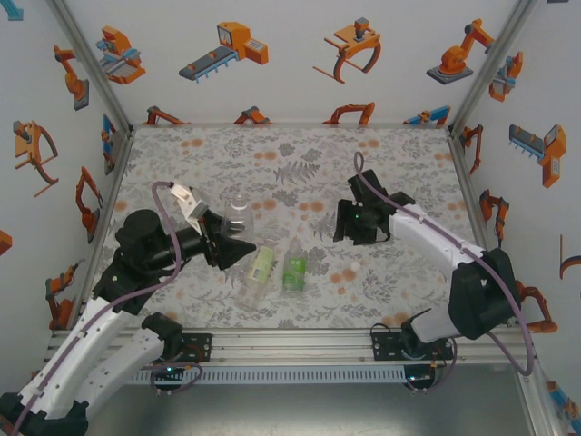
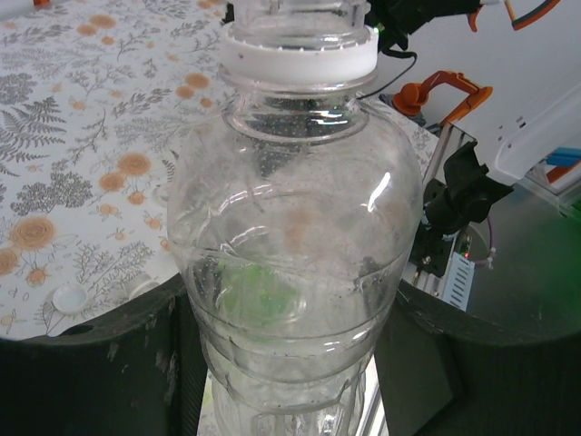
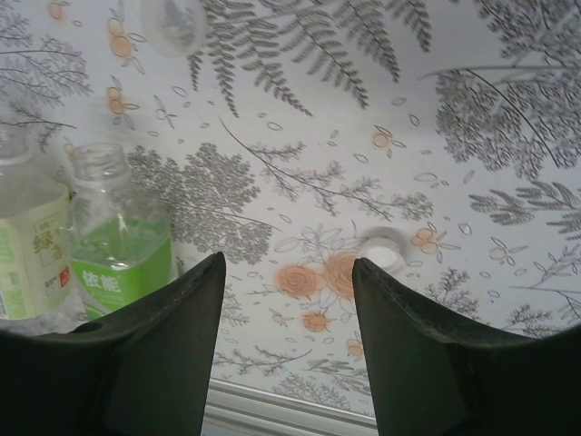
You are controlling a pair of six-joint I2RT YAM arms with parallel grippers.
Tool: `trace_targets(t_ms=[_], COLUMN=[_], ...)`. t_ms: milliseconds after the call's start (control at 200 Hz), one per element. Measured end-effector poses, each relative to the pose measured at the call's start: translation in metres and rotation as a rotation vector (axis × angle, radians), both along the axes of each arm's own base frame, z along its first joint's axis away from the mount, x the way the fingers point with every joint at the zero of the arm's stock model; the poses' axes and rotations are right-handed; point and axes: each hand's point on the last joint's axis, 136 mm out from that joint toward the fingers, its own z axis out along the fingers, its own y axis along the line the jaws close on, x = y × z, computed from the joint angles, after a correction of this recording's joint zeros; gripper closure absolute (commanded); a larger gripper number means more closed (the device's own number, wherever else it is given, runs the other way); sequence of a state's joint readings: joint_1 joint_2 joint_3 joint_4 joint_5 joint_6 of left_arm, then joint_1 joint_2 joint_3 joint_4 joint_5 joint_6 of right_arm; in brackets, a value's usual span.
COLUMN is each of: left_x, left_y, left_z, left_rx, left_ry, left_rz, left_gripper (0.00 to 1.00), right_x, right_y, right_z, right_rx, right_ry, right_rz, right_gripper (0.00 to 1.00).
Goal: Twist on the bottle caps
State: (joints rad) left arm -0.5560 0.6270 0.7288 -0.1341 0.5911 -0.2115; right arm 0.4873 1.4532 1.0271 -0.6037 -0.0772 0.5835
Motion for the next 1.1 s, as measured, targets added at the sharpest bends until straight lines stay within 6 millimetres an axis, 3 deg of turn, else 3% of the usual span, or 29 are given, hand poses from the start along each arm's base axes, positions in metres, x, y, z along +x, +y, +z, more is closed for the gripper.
trace_targets(t_ms=[195,396,691,891,1102], left_x=[-0.005,-0.013,-0.023,-0.029,-0.034], left_y=[0.006,0.015,0.024,0.028,0.031], left_z=[-0.001,0.001,0.001,0.000,-0.001], left_rx=[0.008,0.008,0.007,0.007,0.001], left_ry=[-0.002,-0.015,-0.019,-0.019,-0.017], left_rz=[0.015,0.040,0.054,0.058,0.059], left_gripper=[0.90,0.91,0.91,0.91,0.91], right_x=[0.020,0.044,0.065,0.073,0.075], right_y=[0.041,0.104,0.192,0.231,0.254], right_z=[0.012,0.019,0.007,-0.010,-0.030], right_rx=[-0.008,-0.012,-0.027,-0.042,-0.060], right_ry=[-0.018,-0.037,-0.043,-0.032,-0.013], right_rz=[0.072,0.173,0.302,0.346,0.371], right_gripper=[0.46,0.46,0.46,0.46,0.46])
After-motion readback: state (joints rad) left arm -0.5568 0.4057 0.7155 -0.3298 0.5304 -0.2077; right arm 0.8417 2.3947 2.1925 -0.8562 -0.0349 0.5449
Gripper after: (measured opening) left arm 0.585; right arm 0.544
